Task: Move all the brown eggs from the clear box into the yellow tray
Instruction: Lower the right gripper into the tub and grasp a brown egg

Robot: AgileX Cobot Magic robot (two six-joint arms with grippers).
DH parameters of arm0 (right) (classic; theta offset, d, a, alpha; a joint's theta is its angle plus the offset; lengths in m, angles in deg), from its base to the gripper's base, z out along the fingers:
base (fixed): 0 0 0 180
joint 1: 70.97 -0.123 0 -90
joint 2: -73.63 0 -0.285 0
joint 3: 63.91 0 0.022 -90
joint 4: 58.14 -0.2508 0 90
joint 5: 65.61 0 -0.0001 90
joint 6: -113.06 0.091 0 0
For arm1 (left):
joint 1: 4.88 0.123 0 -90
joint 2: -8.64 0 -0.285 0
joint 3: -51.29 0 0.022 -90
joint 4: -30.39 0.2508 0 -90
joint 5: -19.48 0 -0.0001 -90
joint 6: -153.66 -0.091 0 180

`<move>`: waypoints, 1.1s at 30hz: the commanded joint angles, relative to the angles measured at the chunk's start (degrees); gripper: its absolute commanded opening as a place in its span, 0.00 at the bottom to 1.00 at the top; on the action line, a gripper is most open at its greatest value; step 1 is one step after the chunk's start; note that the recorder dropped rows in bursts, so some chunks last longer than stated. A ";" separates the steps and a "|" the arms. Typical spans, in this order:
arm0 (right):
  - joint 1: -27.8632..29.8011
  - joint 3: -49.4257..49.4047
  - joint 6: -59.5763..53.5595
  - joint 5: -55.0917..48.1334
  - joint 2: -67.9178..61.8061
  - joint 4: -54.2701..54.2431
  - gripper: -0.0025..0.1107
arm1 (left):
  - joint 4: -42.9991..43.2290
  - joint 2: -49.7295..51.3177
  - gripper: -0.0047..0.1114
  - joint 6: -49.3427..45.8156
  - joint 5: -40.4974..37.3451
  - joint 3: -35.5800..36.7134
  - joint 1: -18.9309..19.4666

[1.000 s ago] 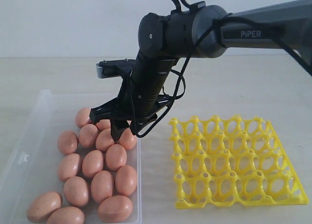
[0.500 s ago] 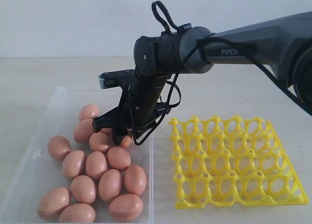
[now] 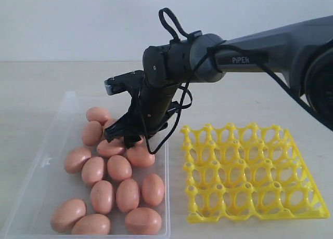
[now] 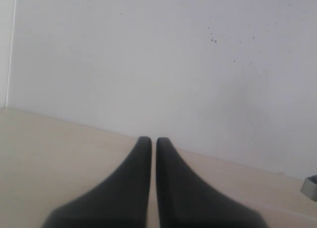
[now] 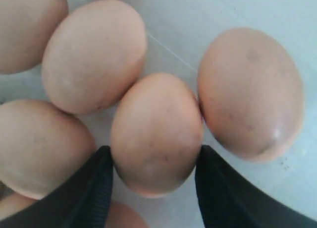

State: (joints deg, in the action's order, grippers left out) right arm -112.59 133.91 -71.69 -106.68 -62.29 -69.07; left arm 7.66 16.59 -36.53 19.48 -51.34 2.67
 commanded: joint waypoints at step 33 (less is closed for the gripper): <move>0.56 4.02 -16.73 1.82 -0.43 3.98 0.58 | -0.19 -0.16 0.07 -0.43 0.00 -0.15 -0.20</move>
State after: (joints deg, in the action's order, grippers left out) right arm -112.48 137.57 -87.91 -104.69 -62.89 -66.56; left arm 7.66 16.59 -36.53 19.48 -51.34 2.67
